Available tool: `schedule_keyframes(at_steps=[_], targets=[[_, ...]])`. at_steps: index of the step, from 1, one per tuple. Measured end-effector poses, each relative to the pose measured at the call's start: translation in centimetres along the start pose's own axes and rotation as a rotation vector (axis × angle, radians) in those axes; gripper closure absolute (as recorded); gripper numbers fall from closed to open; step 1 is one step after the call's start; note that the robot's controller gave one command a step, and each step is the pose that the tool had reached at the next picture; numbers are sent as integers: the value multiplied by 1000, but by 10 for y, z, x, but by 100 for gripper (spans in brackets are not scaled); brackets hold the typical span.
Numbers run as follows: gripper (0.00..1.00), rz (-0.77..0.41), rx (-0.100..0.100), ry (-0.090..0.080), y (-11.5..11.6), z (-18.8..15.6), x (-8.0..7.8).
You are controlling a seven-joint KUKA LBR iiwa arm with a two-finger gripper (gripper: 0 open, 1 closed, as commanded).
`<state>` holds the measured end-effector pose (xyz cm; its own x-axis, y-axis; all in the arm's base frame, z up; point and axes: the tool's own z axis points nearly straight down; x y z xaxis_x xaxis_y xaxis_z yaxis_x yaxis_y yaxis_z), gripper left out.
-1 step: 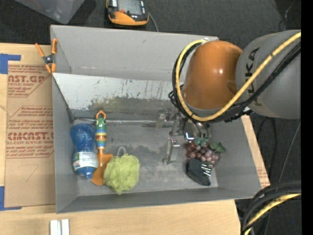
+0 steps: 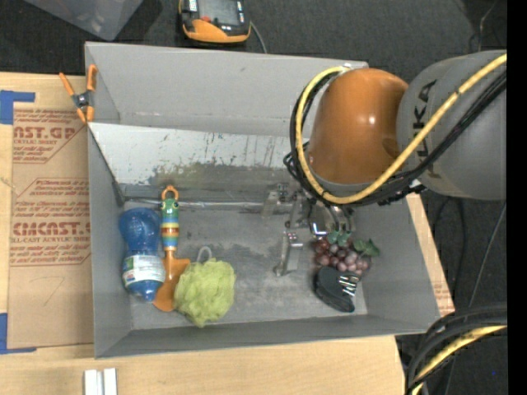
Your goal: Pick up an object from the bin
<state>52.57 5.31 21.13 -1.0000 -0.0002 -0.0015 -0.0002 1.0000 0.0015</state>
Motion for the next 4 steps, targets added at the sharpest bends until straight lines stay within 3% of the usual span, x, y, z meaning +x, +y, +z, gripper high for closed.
schedule_keyframes(at_steps=[1,2,3,4], targets=[[0,-140,-1,0,42,75,-10],[0,-401,2,-10,57,85,-34],[0,-639,-1,-10,74,141,40],[0,-397,3,-21,2,135,-23]])
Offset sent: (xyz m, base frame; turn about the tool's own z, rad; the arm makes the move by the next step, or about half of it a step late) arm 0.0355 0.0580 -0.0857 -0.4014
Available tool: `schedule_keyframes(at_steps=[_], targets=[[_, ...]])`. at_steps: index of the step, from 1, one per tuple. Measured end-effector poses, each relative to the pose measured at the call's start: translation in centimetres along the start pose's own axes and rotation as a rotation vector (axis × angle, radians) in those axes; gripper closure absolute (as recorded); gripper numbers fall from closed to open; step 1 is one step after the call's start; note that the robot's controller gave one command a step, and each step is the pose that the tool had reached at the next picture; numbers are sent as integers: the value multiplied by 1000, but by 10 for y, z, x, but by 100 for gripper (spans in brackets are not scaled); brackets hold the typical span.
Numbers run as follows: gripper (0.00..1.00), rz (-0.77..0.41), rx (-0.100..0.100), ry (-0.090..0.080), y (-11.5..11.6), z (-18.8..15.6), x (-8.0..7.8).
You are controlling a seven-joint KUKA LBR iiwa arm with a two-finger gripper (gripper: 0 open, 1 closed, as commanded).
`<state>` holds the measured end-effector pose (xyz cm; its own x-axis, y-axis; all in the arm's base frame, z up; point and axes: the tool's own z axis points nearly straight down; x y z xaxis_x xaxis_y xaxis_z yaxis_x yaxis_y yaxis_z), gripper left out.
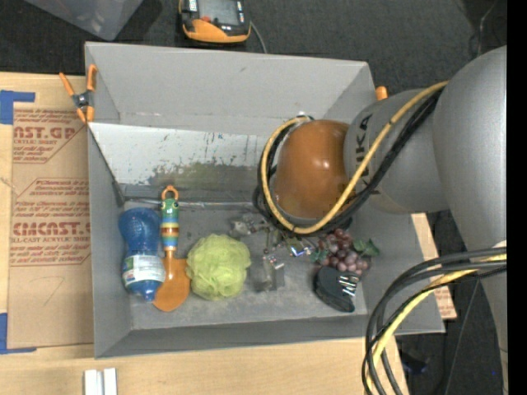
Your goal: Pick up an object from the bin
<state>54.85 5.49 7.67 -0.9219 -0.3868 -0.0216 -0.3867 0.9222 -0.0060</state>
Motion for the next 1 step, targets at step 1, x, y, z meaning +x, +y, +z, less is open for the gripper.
schedule_keyframes(at_steps=[1], targets=[[100,-220,-13,6,94,-47,13]])
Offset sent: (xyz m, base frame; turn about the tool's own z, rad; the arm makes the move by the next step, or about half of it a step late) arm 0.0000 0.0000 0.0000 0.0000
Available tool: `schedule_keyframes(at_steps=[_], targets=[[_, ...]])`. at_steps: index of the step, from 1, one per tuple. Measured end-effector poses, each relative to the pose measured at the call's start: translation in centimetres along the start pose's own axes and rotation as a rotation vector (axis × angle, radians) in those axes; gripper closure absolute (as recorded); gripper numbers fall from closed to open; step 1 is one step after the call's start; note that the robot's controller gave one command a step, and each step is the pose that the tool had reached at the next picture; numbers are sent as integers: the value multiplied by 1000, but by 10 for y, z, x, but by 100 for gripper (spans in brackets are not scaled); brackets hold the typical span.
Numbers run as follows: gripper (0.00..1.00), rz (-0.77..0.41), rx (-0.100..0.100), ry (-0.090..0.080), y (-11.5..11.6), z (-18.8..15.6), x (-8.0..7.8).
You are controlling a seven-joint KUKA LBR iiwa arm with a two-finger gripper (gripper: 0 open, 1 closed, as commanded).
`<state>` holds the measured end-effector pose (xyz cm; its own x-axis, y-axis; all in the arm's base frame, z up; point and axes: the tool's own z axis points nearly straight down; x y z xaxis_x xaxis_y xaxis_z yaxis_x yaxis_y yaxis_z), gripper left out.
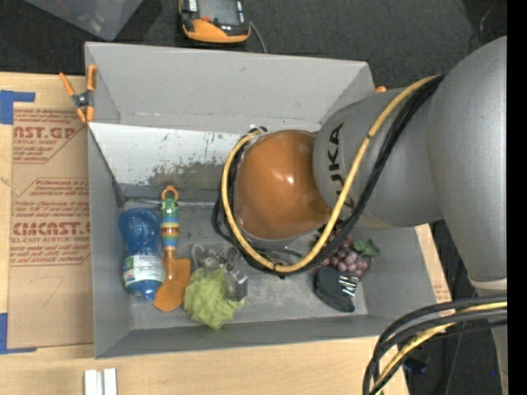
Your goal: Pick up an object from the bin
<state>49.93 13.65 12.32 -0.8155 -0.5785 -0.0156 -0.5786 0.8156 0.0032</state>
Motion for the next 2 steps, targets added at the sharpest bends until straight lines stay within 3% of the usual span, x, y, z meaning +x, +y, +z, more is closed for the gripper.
schedule_keyframes(at_steps=[1,2], targets=[[100,0,0,0,0,0,0],[100,-2,-1,4,2,-101,-7]])
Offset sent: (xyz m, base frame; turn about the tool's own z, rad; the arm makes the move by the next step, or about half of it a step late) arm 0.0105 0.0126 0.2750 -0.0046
